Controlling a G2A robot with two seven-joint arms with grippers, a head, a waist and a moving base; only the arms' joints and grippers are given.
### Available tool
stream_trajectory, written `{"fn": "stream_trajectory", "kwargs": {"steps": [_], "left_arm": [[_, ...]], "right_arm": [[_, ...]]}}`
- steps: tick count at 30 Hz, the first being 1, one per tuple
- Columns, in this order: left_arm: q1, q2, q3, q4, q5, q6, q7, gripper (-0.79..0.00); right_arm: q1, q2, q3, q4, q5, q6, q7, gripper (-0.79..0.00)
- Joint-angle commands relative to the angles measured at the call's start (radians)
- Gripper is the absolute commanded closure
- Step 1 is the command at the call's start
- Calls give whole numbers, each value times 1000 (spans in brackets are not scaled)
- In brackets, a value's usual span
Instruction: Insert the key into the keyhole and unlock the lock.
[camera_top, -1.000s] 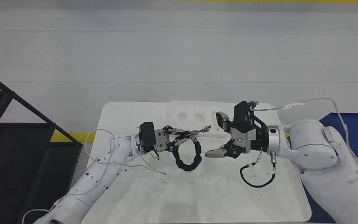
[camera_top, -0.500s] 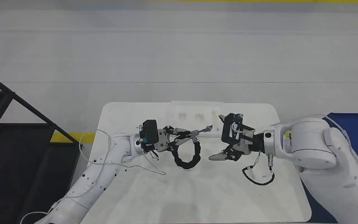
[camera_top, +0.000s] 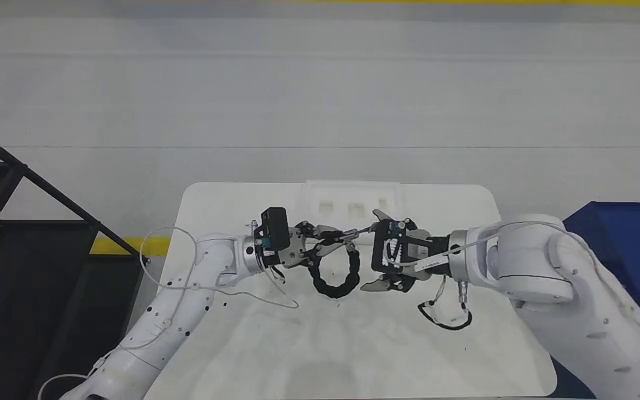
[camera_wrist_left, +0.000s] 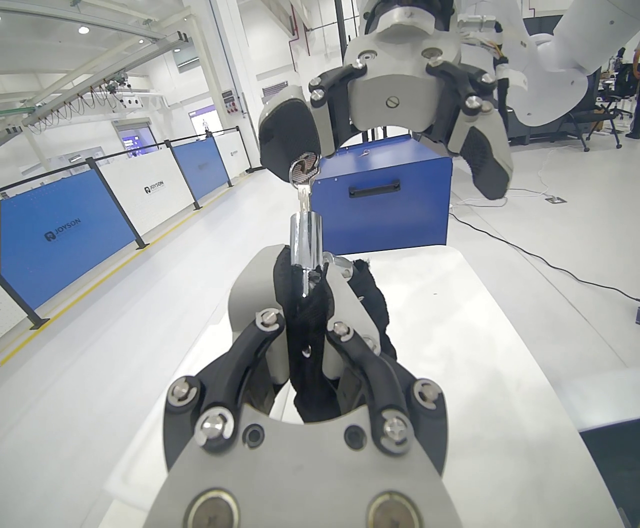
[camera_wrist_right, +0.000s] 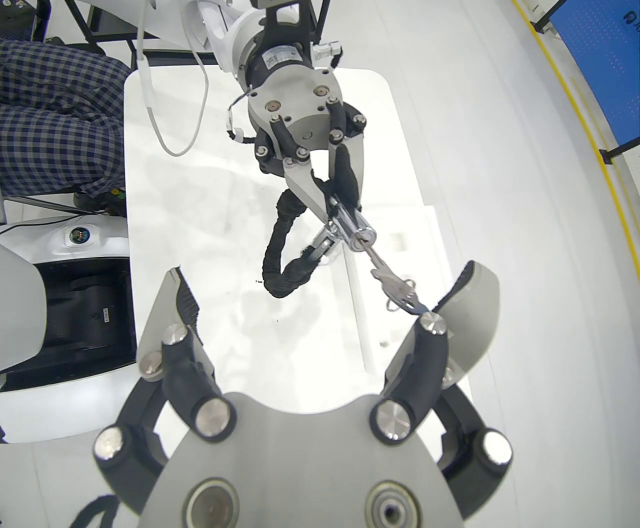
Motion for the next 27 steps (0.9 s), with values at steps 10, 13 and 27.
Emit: {"fn": "stream_trajectory", "kwargs": {"steps": [10,13,27], "left_arm": [[-4,-4,4,-3,9,9,1,0],[-5,-4,2,-3,16,7,4,0],[7,1,-4,-22,63,-15,45,0]], "right_arm": [[39,-6,-43,25,25,11,-13,-785],[39,-3,-25,42,41,24,-16,-785],[28,24,53,46,9,-139,-40,-314]]}}
